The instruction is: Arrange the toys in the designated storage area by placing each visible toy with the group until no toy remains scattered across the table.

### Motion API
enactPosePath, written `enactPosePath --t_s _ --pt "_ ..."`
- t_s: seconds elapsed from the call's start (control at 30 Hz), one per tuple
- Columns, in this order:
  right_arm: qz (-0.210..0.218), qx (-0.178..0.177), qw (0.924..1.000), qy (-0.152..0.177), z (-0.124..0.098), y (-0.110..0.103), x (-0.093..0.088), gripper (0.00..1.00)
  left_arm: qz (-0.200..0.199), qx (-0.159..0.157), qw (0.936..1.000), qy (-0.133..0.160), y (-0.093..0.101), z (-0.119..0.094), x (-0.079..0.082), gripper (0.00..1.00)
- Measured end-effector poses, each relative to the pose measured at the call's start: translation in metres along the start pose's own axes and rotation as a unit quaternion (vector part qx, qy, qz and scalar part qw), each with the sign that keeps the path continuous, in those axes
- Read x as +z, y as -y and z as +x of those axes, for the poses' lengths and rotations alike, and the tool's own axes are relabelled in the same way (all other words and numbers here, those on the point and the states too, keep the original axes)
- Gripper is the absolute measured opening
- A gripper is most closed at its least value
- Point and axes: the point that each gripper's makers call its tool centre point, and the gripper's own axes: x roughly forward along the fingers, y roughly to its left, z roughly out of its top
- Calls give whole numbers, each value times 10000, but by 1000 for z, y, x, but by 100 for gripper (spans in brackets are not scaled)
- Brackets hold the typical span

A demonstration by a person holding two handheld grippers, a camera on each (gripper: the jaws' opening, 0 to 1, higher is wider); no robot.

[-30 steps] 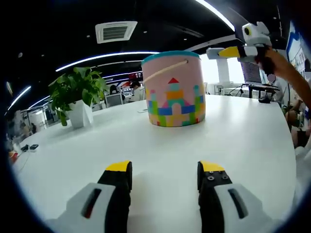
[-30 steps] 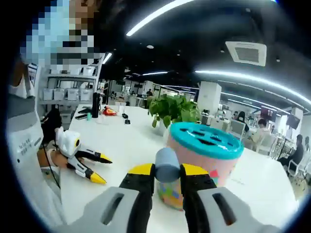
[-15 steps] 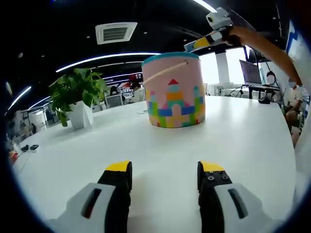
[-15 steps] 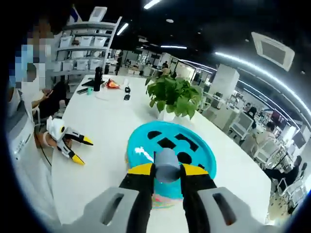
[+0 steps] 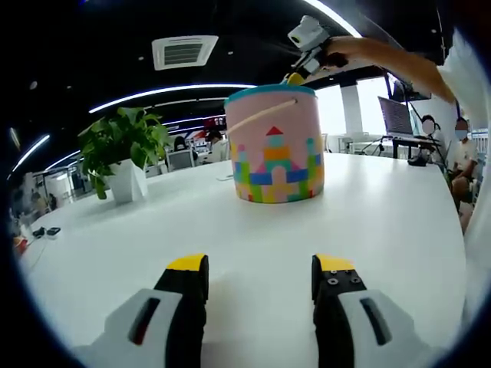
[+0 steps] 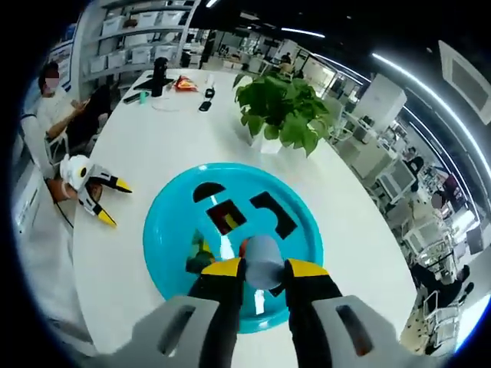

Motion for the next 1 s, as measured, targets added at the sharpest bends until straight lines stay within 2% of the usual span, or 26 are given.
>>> enactPosePath --t_s 0.37,0.73,1.0 --pt "-314 325 9971 -615 9 -2 -5 21 -33 -37 10000 36 1 0 1 55" --pt "-529 622 9914 -1019 13 -5 -9 21 -66 -69 9999 61 2 0 2 55" --pt "-915 927 9808 -1451 13 -4 -9 21 -75 -68 9999 66 2 1 2 55"
